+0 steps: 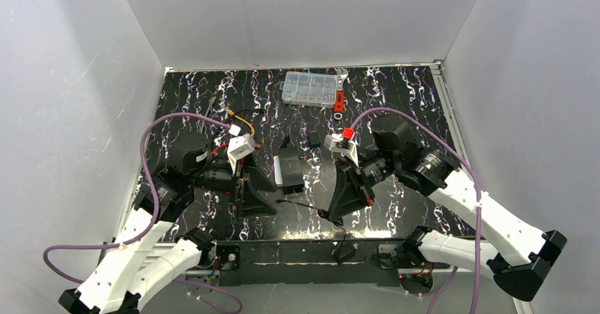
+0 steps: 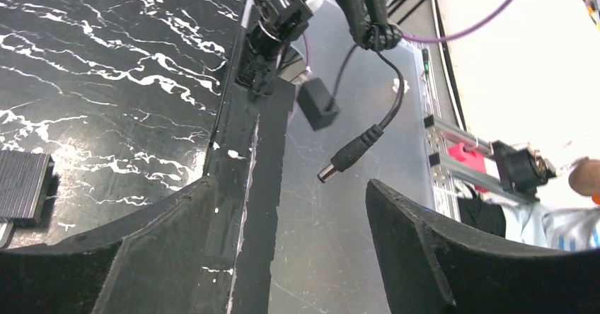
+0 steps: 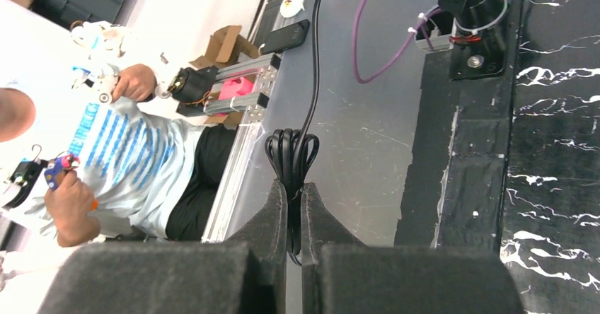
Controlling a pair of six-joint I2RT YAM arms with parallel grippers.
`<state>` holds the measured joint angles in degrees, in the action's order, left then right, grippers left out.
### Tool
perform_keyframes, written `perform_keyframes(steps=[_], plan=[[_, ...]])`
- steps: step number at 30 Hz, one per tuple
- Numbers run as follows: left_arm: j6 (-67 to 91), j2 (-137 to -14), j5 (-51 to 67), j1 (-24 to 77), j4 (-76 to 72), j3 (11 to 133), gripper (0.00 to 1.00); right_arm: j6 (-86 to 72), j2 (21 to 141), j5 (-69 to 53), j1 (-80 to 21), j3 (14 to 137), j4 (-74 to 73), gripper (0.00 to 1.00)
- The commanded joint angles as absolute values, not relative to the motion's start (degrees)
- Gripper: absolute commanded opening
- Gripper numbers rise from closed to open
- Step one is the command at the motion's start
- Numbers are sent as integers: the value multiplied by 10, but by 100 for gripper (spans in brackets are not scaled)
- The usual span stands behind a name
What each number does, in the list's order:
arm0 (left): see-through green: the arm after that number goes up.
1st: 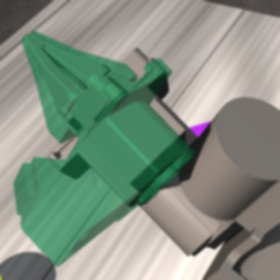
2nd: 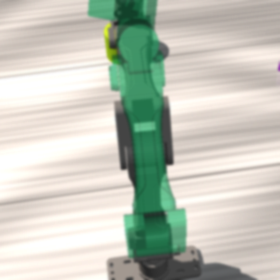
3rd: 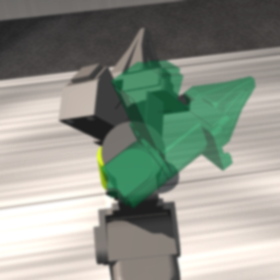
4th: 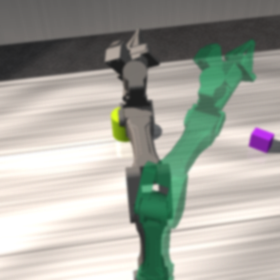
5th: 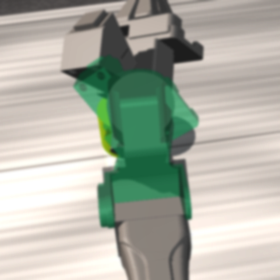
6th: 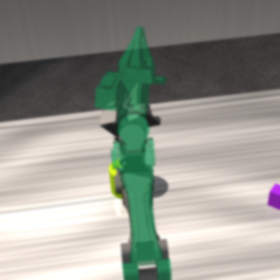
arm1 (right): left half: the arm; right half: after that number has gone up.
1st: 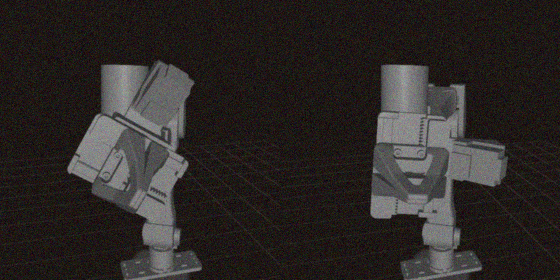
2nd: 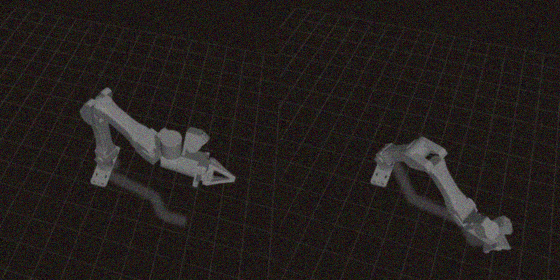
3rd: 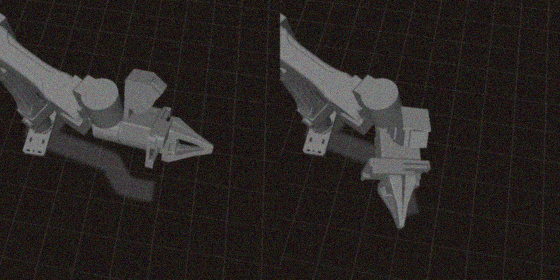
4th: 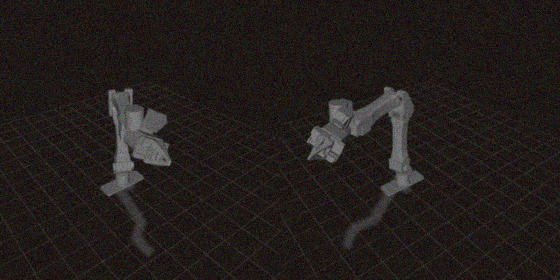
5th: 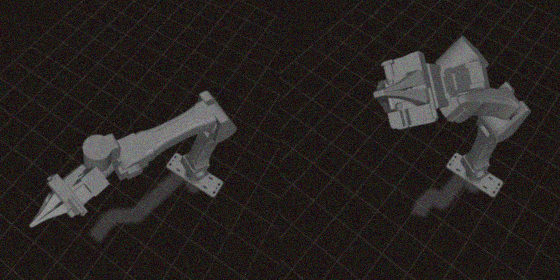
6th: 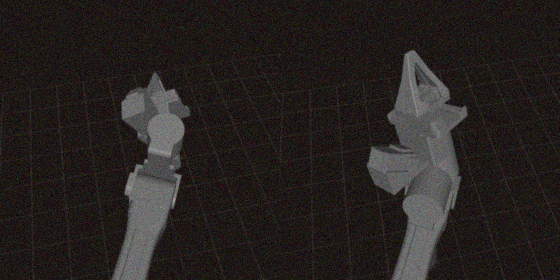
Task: Insert the plug into the switch port
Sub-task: Pick up the connector from the center of the board.
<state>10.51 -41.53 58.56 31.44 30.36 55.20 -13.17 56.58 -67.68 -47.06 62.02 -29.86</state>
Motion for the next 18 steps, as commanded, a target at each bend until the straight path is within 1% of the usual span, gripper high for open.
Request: perform_keyframes(steps=[1,12,18], plan=[[98,-405,657,313,286,544,69,-158,580,-719,-488,633,-234,1],[101,-373,691,318,266,528,44,-184,591,-717,-510,629,-196,1],[101,-373,694,321,264,526,41,-187,600,-713,-514,629,-191,1]])
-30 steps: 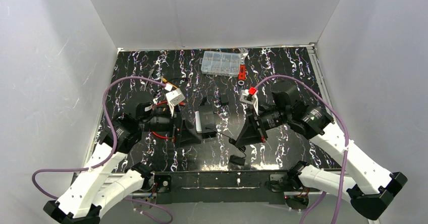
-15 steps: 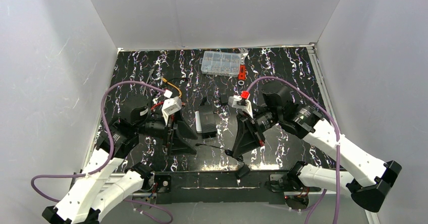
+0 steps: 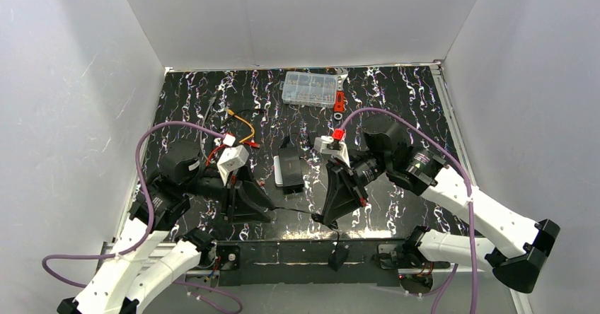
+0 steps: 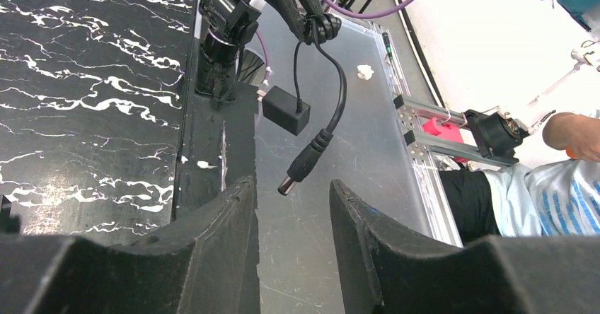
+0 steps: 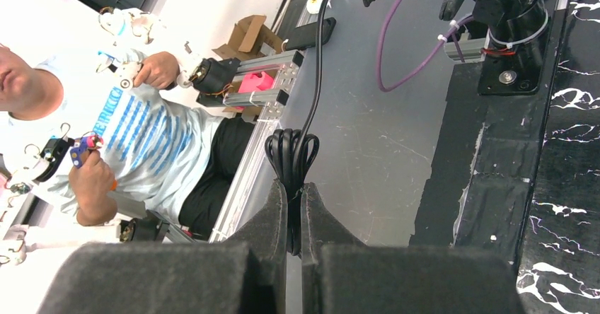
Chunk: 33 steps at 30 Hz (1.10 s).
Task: Insert the plug into the switch port
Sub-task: Pick up the connector from the center of the board.
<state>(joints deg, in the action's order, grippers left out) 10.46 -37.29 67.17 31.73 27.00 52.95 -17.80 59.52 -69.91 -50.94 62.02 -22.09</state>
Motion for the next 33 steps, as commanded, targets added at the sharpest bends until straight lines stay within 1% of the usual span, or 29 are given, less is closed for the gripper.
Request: perform_keyframes(steps=[1,4,8,10,15,18,22,25,29,33], plan=[[100,-372,694,322,264,526,40,-189,601,-711,-514,629,-190,1],[100,-369,693,324,263,524,36,-193,605,-709,-516,629,-185,1],[99,-364,692,327,263,523,26,-195,606,-705,-518,630,-184,1],[99,-361,691,328,263,521,23,-195,607,-703,-518,630,-184,1],[98,-356,686,330,263,519,11,-197,607,-699,-519,629,-183,1],[98,-353,683,332,263,517,1,-198,607,-695,-519,628,-181,1],[100,-351,675,332,263,519,0,-199,608,-685,-519,625,-183,1],[107,-356,665,332,263,521,0,-173,610,-664,-519,626,-217,1],[117,-373,648,332,270,524,0,-110,615,-600,-520,648,-300,11],[129,-393,640,332,271,526,0,-69,622,-555,-520,663,-345,22]])
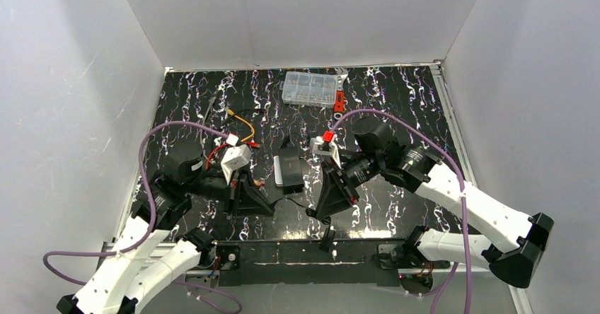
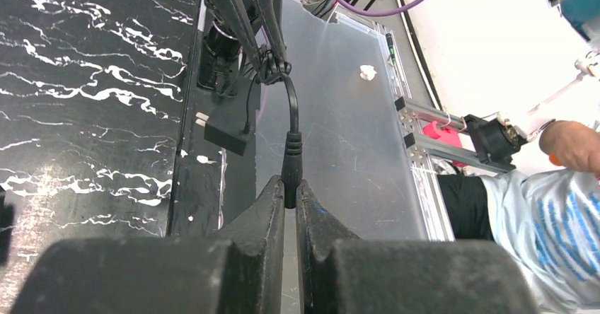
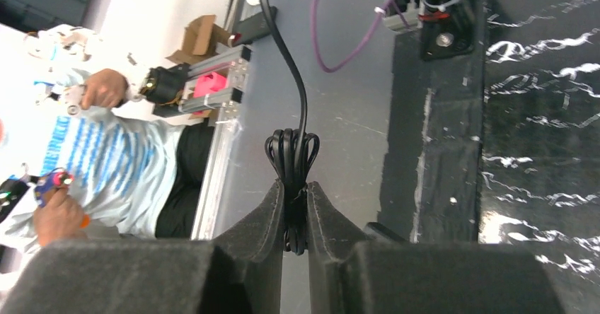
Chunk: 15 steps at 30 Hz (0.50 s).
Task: Insert the plug into the switch port
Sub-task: Pick up the connector from the center of the board.
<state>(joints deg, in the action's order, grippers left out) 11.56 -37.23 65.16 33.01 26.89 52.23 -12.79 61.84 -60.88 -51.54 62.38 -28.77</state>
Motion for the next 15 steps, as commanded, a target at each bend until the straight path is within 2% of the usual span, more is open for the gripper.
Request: perform_keyframes(steps=[1,8,15], plan=[[131,-399,639,332,273,527,0,-60,624,-540,-520,668,-355,25],[150,-447,640,333,290,522,0,-11,624,-475,-520,701,-382,40],[160,-468,633,337,305,527,0,32,610,-466,-526,696,-319,46]])
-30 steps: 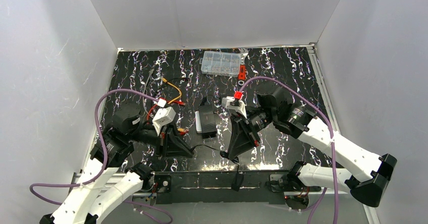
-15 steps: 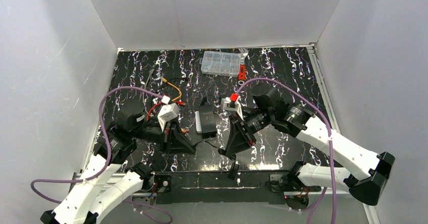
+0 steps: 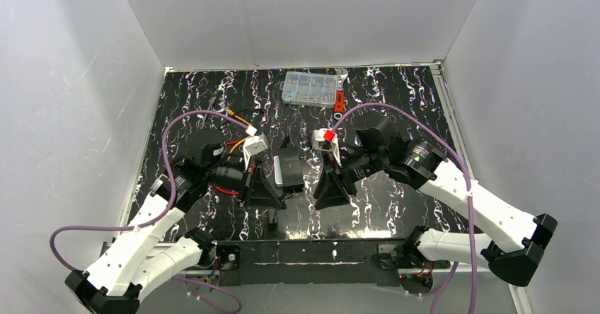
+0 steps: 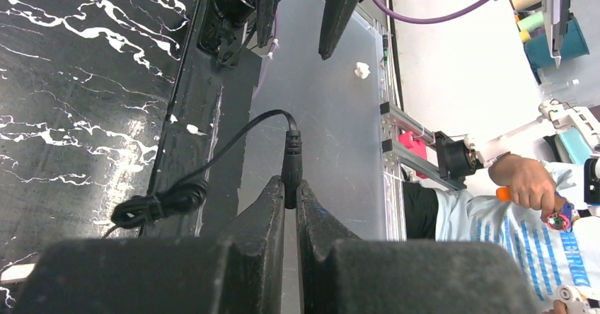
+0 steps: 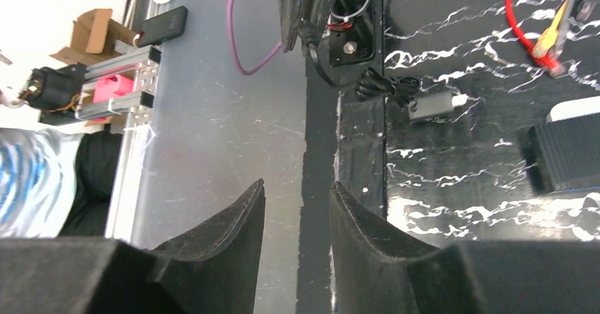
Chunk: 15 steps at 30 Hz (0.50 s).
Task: Insert the plug into the switch port
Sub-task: Pick up the connector from the center of the board.
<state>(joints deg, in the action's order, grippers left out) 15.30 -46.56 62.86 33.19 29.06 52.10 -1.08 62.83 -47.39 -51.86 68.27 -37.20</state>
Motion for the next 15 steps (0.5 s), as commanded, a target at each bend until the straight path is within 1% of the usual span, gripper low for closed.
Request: perform_keyframes(steps=[1,9,15], plan=[[160,-473,633,339,310,529,0,38,608,-469,-528,694,-306,46],[149,-512,616,362,346,542,0,79,618,-476,-537,681,-202,47],[138,-534,599,373,380,557,0,117,657,-485,-544,709,-224,46]])
